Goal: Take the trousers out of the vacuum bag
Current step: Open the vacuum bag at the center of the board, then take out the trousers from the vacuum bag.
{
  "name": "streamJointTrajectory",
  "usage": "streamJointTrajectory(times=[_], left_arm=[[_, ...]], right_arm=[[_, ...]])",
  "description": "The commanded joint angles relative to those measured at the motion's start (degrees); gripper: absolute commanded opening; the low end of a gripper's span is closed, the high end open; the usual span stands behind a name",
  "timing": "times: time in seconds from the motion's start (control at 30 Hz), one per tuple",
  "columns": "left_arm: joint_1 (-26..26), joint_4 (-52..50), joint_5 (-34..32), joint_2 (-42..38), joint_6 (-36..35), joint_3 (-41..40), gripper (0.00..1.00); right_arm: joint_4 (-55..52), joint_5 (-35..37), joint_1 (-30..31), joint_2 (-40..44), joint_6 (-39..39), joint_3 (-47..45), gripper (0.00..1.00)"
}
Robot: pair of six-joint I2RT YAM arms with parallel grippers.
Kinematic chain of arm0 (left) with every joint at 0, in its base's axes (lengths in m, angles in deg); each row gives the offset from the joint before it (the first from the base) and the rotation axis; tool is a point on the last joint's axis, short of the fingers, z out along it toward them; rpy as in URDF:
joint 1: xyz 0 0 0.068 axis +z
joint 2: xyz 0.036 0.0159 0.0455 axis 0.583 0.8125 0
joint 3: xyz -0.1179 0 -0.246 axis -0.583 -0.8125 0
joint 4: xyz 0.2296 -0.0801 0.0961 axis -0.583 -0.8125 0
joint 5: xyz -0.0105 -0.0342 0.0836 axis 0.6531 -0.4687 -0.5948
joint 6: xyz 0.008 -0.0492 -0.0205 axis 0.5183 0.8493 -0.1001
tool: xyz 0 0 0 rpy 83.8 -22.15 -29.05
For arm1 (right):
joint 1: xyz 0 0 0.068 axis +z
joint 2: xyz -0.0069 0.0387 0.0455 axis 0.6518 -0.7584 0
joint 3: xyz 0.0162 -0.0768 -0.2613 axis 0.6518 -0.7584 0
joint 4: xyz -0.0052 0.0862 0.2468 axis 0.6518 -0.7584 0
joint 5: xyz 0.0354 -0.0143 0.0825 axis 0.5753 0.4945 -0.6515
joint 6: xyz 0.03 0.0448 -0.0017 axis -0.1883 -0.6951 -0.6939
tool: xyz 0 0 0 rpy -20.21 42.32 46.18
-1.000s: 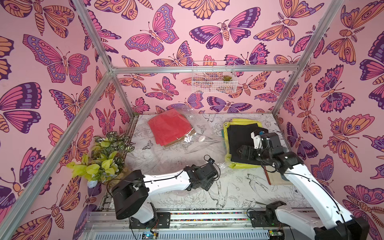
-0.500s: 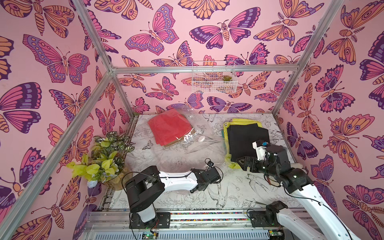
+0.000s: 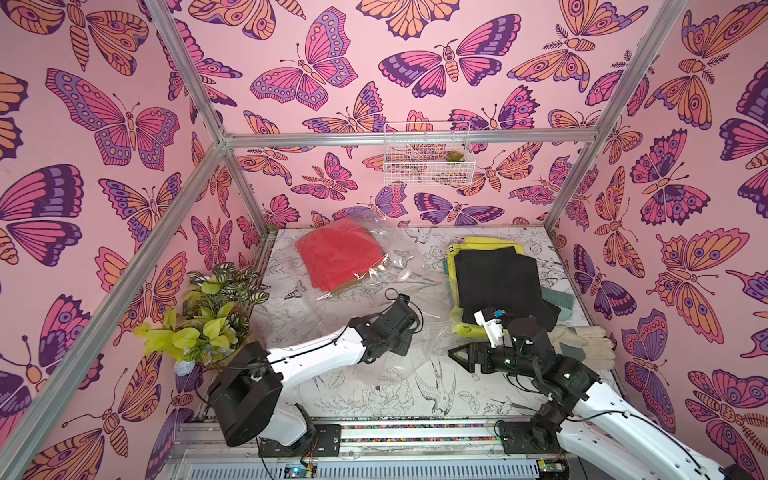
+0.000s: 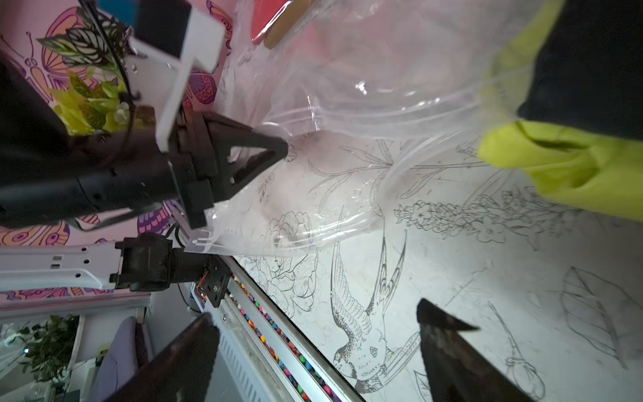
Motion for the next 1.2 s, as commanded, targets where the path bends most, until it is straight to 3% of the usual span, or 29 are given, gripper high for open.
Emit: streamJointTrajectory(times=[0.0,0.13,0.37,0.63,0.87,1.17], left_arm=[[3.7,1.1,13.1,-2.7,0.8,0.7,0.0],[8.1,1.0,23.1,-3.5,1.9,1.7,0.0],[14.6,1.2,37.8,-2.7,5.0,5.4,0.0],[16.3,1.1,42.5,-1.0,6.7,10.5,0.0],[16.4,2.5,43.8,-0.8,9.5,13.4,0.0],[18.1,5.4,48.6,-2.1,12.7,15.3,0.0]], right_arm=[[12.4,2.7,5.3,-3.0,-4.9,-1.4,0.83],[19.2,6.1,11.3,-10.5,-4.7,-0.3,0.67],[30.8,14.9,19.0,-26.7,-3.7,3.0,0.59],[38.2,18.8,22.3,-44.7,-5.1,9.4,0.46],[39.7,21.1,22.8,-54.7,-9.3,15.5,0.36],[44.2,25.2,20.5,-63.7,-21.5,21.1,0.36]])
